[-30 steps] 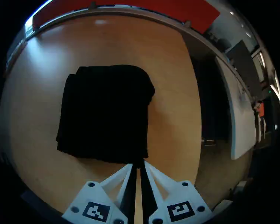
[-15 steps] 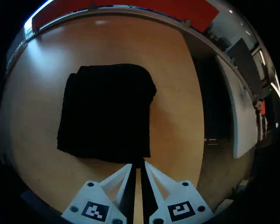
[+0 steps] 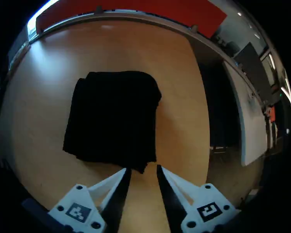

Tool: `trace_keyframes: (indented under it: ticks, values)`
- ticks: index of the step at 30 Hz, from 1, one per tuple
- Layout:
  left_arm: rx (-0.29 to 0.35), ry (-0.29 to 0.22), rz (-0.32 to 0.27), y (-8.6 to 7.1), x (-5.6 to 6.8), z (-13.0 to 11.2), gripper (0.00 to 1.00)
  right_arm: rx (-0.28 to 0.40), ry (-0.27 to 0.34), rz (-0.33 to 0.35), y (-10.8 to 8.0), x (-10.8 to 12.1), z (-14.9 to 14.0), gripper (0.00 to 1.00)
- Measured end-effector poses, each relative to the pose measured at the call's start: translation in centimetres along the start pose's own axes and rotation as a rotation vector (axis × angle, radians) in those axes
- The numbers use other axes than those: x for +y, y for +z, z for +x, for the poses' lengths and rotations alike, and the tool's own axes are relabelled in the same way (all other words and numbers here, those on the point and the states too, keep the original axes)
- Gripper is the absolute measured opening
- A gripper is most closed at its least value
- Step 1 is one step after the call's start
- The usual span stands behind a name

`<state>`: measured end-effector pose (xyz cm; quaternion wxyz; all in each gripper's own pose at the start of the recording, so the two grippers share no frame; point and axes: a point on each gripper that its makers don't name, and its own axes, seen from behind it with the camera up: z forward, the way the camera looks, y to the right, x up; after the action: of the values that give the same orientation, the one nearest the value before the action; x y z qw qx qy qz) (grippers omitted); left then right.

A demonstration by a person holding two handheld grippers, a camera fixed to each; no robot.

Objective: Fold towel

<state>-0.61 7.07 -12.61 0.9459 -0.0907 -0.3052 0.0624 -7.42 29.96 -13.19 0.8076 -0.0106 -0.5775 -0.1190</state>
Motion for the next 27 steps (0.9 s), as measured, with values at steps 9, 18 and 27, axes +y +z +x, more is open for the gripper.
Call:
trace_keyframes:
  ticks: [9, 18, 27]
  values:
    - [0.002, 0.000, 0.000, 0.1, -0.2, 0.0, 0.96, 0.021, 0.026, -0.014, -0.8, 0.4, -0.1, 0.91]
    - [0.011, -0.003, -0.001, 0.0, -0.3, 0.1, 0.96, 0.044, 0.027, -0.008, -2.1, 0.2, 0.0, 0.91]
    - [0.019, -0.005, -0.003, 0.0, -0.4, 0.4, 0.97, 0.091, 0.069, 0.008, -2.8, -0.8, 0.6, 0.91]
